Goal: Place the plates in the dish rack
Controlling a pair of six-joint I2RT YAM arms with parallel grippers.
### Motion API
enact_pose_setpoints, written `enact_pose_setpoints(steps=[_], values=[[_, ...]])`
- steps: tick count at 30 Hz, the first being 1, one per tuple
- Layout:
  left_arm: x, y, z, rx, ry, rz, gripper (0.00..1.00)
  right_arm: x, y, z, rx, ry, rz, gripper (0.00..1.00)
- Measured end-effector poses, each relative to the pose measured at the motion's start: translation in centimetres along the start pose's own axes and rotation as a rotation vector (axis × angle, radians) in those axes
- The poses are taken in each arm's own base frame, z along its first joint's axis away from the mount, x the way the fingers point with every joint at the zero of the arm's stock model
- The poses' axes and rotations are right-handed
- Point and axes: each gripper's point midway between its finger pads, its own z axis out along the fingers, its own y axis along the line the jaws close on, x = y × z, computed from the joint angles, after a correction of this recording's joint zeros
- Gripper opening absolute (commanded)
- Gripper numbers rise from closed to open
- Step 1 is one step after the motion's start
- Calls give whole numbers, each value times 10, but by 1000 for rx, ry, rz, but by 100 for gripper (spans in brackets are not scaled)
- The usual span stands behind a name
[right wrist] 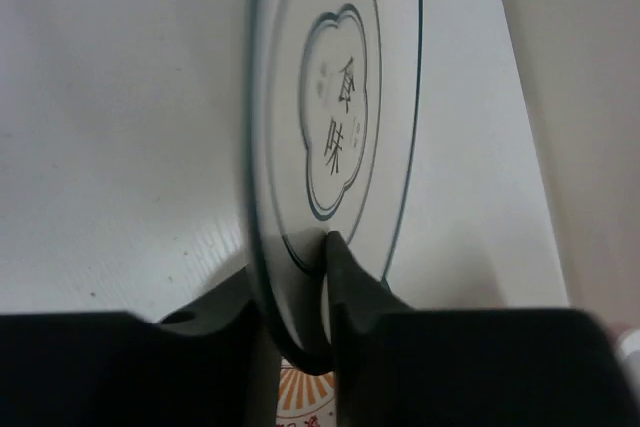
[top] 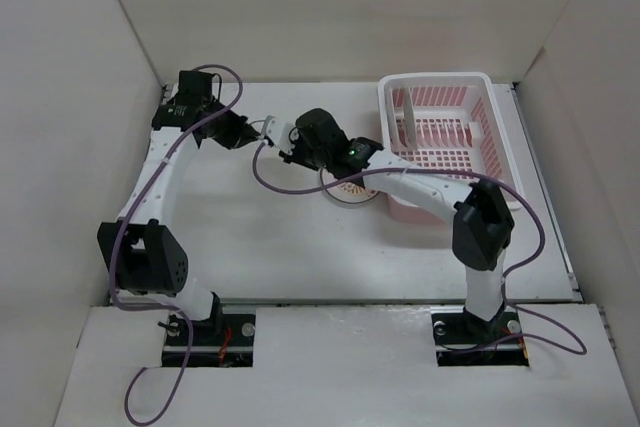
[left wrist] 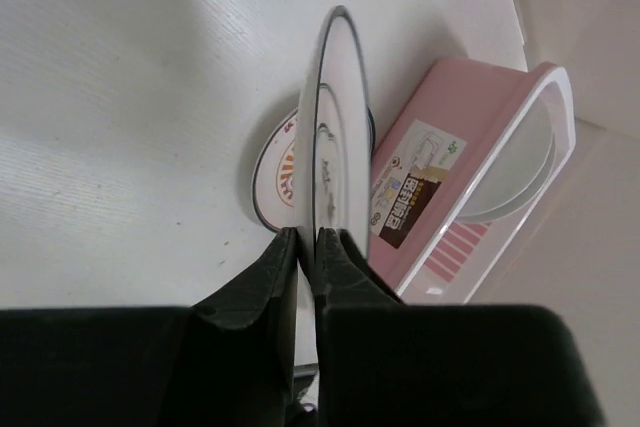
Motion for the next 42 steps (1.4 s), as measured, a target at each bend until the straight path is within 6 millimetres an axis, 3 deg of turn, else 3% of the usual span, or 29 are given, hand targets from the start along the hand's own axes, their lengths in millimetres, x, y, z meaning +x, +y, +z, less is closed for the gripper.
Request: enact_pose_setpoints(steps=[2,6,8,9,10,12,13,18,21,23,27,30,34,38,42], values=[[-6,-9,-2,36,-24,-1,0,-4,15,-1,-48,-10,-35,2],[-7,-3,-6,21,-26,12,0,-10,34,-2,-66,-12,-59,0],[-8,-6,-7,47,-28,20,24,-11,31,-2,-52,-14,-57,0],[-9,-9,-8,72,-36,29,53,-12,29,-3,-42,-15,-49,0],[-9,-12,-9,101,-45,45,68,-13,28,-4,-35,-20,-27,0],[-12,-19,-18,162,-76,65,86,-14,23,-10,-10,-23,10,0],[-15,-29,-28,214,-110,83,100,-15,20,-15,3,-27,28,0],[-28,-58,-58,344,-225,177,100,-32,-16,-54,98,-89,160,0],[-34,-63,-62,369,-275,221,100,-43,-61,-92,182,-173,309,0],[-36,-58,-55,360,-287,236,100,-38,-104,-124,254,-231,426,0],[-30,-25,-25,286,-260,240,100,8,-197,-191,464,-300,613,0],[-23,1,-5,231,-230,238,100,56,-239,-224,602,-282,696,0],[-18,24,12,182,-222,253,100,117,-246,-223,603,-223,796,0],[-19,27,18,170,-249,293,100,186,-230,-202,560,-104,906,0],[-19,23,22,174,-265,332,100,224,-209,-177,485,-18,973,0]])
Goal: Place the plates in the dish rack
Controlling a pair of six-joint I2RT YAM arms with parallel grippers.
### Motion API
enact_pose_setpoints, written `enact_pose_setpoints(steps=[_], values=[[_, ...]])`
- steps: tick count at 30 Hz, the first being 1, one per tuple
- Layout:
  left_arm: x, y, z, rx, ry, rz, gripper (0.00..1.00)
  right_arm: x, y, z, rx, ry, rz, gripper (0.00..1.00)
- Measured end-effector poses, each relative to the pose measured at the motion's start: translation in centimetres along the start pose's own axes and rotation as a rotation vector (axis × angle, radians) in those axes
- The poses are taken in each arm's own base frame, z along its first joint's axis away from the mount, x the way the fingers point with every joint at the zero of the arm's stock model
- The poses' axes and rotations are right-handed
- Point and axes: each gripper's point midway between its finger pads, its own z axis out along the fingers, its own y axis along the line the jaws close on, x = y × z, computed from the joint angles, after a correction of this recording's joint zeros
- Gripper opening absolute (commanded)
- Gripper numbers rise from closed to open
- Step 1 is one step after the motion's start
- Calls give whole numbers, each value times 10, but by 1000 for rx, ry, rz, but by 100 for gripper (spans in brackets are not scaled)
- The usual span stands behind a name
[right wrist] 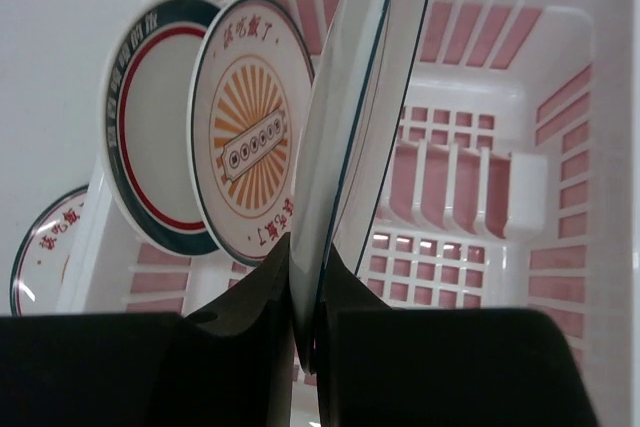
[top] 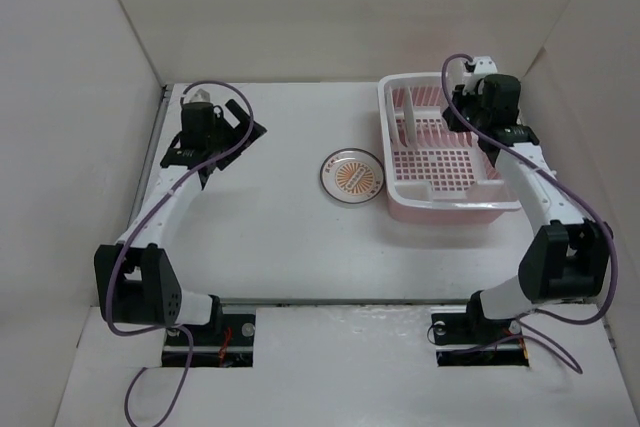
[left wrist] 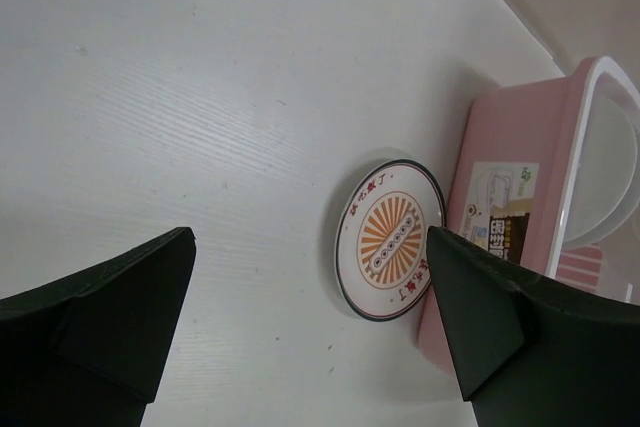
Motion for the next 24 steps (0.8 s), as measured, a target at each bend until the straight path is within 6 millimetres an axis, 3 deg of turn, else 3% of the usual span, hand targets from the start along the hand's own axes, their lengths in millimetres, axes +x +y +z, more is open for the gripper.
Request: enact_pose_setpoints(steps=[9,18,24], values=[[22,1,19,-30,40,76,100,37,10,26,-83,102,14,0],[22,2,24,-38,45,92,100,69,12,55,-127,193,31,0],[21,1,24,-35,42,100,100,72,8,59,-121,204,33,0]])
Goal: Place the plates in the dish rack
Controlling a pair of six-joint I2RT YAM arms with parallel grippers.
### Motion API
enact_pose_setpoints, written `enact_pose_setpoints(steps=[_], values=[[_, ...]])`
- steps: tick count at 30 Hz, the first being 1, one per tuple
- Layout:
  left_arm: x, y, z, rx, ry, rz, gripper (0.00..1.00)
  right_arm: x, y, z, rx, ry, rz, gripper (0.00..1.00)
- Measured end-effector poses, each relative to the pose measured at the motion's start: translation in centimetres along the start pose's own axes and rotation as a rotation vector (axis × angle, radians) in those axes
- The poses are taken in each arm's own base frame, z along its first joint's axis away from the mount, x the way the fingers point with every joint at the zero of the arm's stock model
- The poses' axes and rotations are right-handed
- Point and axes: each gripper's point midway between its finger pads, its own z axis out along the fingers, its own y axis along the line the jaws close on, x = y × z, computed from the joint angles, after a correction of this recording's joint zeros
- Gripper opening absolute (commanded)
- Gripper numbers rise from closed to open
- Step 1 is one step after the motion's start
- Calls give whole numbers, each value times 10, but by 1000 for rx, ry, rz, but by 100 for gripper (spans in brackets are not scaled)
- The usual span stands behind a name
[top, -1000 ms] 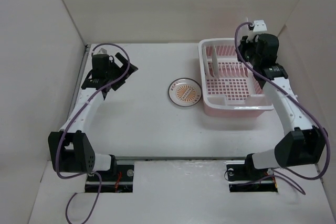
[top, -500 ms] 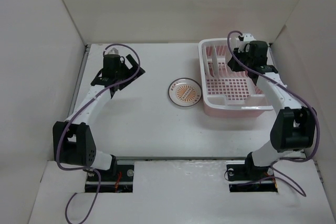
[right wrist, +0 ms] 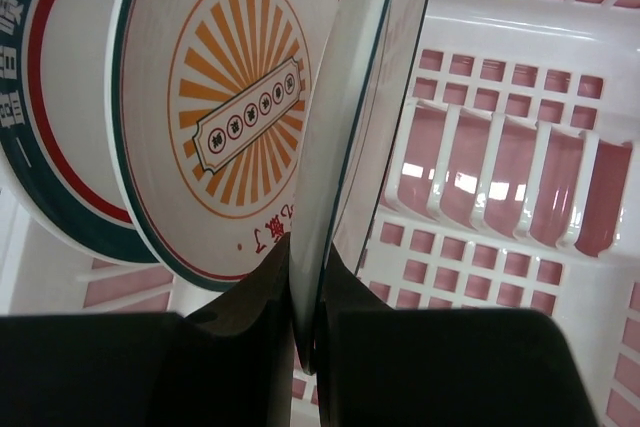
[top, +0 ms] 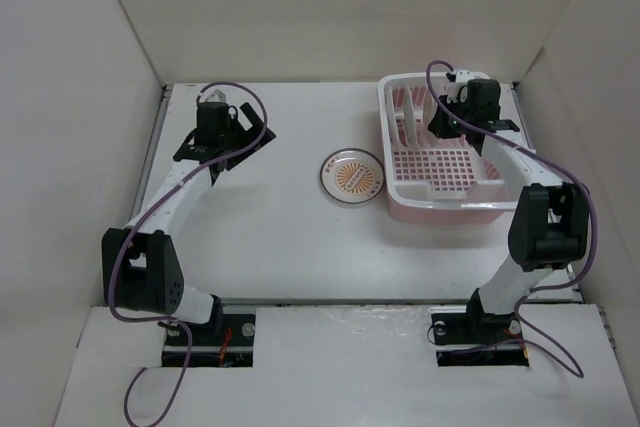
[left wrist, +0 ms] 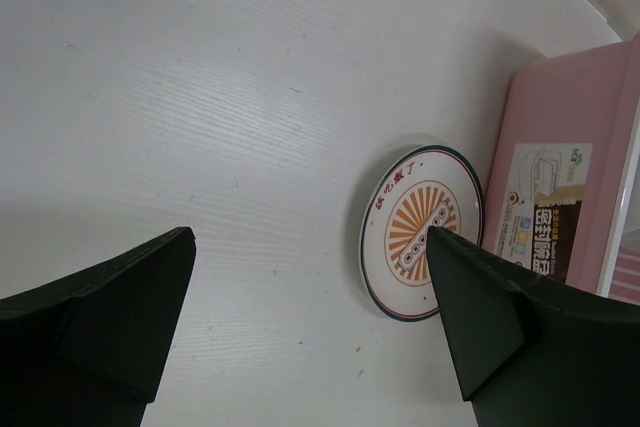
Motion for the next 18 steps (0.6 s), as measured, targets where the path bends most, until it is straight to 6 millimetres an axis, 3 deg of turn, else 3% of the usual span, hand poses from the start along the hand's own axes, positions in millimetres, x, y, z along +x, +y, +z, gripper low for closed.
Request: enact_pose_setpoints(steps=[4,8,11,14,18], values=[[1,1,2,-4,5,5,100,-4,0,0,1,-8,-2,5],[4,4,6,-13,15,4,100,-5,-2,5,3,-3,-1,28],[6,7,9,-20,24,3,100,-6,-3,8,8,0,-2,36],[8,8,12,-25,31,2,100,-8,-4,7,11,-4,-2,52],[10,10,14,-29,38,1,100,-21,-3,5,15,-29,-2,64]])
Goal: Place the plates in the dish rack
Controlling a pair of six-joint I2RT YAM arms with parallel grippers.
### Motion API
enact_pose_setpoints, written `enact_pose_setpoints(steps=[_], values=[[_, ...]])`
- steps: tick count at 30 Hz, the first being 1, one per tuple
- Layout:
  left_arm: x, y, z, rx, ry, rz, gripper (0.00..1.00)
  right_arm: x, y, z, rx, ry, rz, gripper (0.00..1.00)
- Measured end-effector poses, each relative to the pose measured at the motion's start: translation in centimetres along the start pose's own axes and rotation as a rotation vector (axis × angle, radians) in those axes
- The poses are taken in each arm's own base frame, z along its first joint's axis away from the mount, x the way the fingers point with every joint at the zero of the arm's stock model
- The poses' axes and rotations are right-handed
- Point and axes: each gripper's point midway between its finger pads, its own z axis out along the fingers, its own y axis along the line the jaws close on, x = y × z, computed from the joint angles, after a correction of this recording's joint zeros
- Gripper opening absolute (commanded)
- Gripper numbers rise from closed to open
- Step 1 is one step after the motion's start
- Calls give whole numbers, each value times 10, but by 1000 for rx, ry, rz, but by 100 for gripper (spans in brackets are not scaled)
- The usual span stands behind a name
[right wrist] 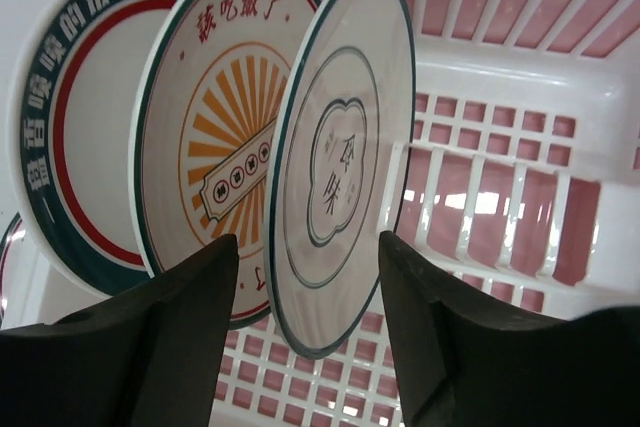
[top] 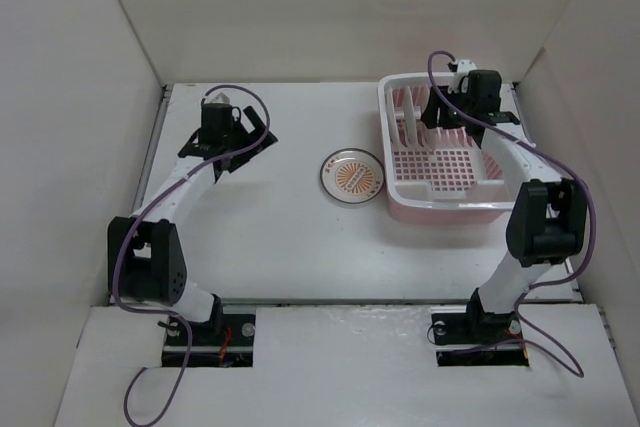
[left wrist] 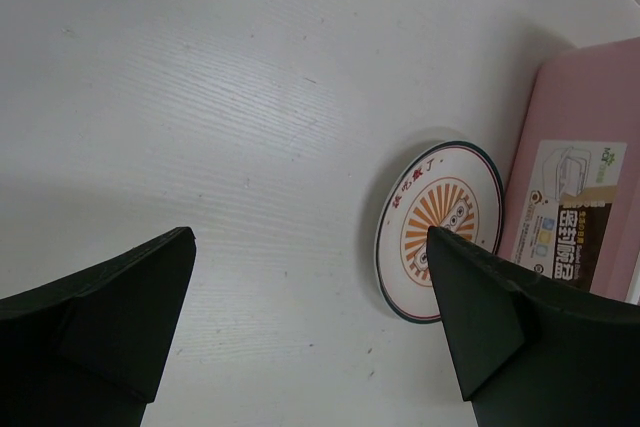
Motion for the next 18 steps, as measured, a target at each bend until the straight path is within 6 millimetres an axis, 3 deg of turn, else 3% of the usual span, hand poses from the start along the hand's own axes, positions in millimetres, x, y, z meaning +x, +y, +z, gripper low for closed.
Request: enact_pose_setpoints(steps=[3,4,7,11,12,18], values=[[3,-2,4,15,13,0,100,-9,-2,-4,20,-22,13,85],[4,-3,6,25,20,0,100,-11,-3,-7,32,-25,22,100],[8,-10,16,71,43,-3,100,-25,-6,-27,91,-59,45,100],[26,-14,34,133,99,-21,100,-63,-9,-74,179,-185,82,100],[34,-16,40,150,123,-25,100,-80,-5,-95,186,-246,92,100],[87,-22,83,210,268,-35,97,-117,19,-148,121,-392,81,100]])
